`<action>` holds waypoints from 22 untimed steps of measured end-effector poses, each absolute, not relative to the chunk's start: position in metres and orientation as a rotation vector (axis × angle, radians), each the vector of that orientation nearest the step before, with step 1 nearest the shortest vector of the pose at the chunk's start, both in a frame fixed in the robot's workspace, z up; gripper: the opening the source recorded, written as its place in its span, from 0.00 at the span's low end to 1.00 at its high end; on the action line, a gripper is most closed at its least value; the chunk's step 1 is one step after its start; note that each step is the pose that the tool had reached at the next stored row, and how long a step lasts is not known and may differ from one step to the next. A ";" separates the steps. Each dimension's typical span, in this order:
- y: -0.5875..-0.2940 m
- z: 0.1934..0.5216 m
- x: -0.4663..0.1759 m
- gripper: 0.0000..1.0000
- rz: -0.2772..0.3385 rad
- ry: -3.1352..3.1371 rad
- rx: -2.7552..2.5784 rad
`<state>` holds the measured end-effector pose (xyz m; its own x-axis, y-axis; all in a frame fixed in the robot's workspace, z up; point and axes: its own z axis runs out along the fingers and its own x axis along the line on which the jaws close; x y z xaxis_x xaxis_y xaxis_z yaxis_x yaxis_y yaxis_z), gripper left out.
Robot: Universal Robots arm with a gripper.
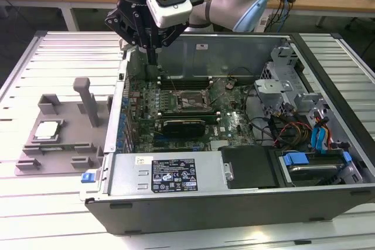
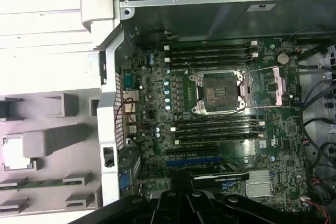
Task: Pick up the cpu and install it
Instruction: 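Reach for the cpu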
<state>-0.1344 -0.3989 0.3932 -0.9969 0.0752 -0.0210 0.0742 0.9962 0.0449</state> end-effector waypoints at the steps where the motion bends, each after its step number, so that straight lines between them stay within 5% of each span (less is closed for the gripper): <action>1: -0.399 0.393 -0.135 0.11 0.069 3.116 0.117; 22: -0.399 0.393 -0.156 0.11 0.069 3.116 0.117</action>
<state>-0.1558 -0.3989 0.3932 -0.9969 0.0752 -0.0209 0.0743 0.9962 0.0448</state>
